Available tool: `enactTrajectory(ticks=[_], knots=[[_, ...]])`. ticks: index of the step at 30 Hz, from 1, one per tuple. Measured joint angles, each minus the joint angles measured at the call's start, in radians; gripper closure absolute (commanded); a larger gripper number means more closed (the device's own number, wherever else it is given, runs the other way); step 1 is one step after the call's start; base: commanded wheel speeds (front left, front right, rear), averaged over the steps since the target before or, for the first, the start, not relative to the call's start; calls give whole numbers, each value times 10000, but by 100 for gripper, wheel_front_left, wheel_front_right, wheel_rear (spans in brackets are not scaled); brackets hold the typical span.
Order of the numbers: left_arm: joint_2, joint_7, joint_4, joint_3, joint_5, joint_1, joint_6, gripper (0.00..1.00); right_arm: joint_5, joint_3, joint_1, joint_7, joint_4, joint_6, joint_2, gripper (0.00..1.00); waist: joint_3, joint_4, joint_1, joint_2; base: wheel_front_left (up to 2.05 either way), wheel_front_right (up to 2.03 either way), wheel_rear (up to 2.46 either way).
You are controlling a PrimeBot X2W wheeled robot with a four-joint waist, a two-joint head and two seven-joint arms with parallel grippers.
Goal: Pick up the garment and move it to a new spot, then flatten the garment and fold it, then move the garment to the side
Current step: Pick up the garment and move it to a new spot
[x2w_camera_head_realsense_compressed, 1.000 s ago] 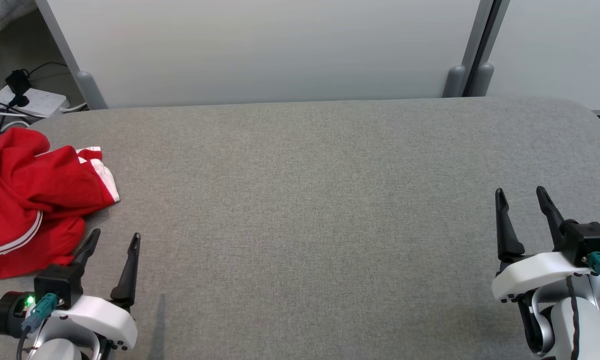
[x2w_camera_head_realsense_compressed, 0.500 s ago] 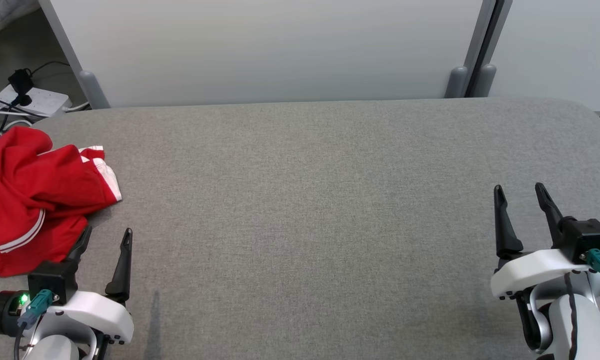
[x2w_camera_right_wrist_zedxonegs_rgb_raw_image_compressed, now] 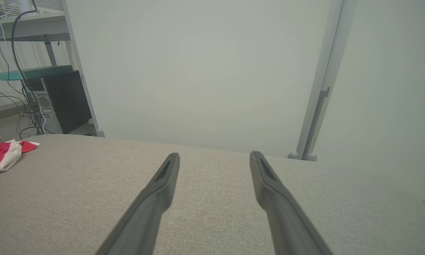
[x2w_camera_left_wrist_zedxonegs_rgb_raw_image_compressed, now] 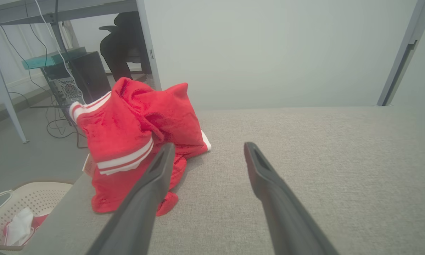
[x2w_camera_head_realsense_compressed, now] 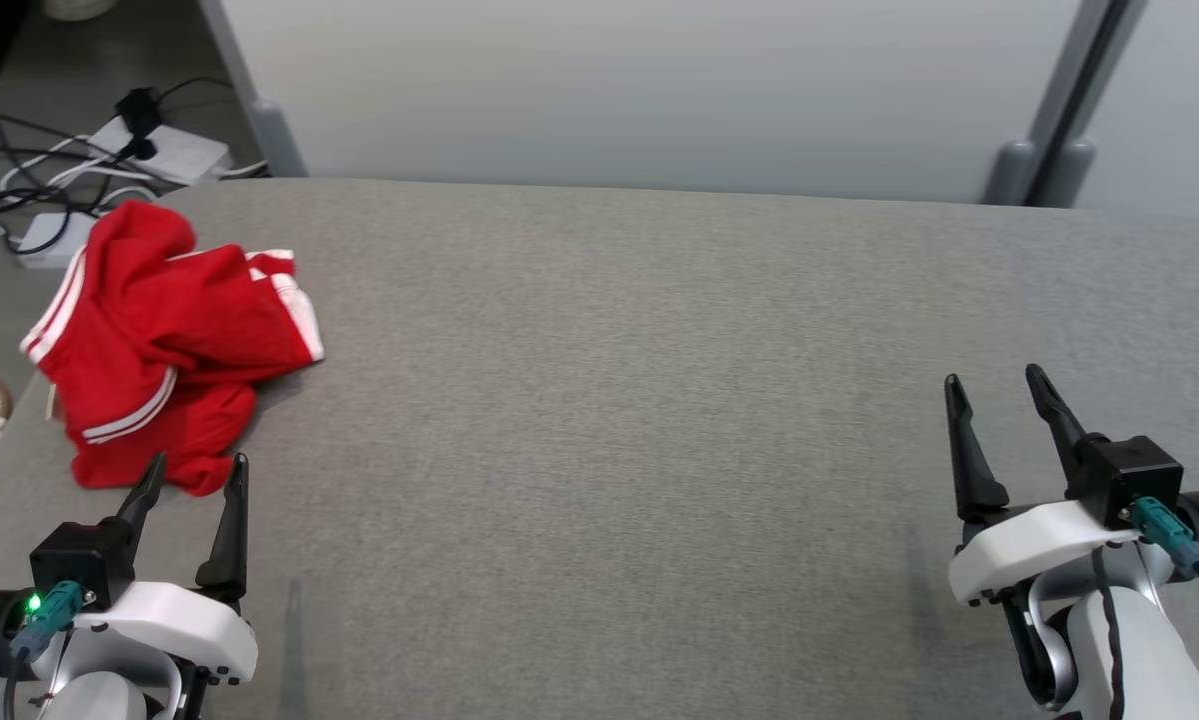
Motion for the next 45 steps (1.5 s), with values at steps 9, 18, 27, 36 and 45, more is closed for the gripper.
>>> enactTrajectory(ticks=[9,18,27,36,45], knots=[[67,0,174,165,-265,-13,0,0,192,581,-240,0,82,0,-12,0,132,1261,0,0,0,0,0],[113,0,514,242,-537,-49,0,0,384,913,-420,-2,395,0,-17,0,166,2748,0,0,0,0,0],[157,0,859,167,-926,-50,0,0,531,1183,-470,-2,644,0,-15,0,129,3775,0,0,0,0,0],[497,0,1104,-433,-2025,-158,0,0,533,1425,-668,-2,663,0,-31,0,333,3454,0,0,0,0,0],[1664,-2,1369,-1856,-3503,-1622,0,0,500,1536,-968,-2,548,0,-100,0,1078,2953,0,0,0,0,0]])
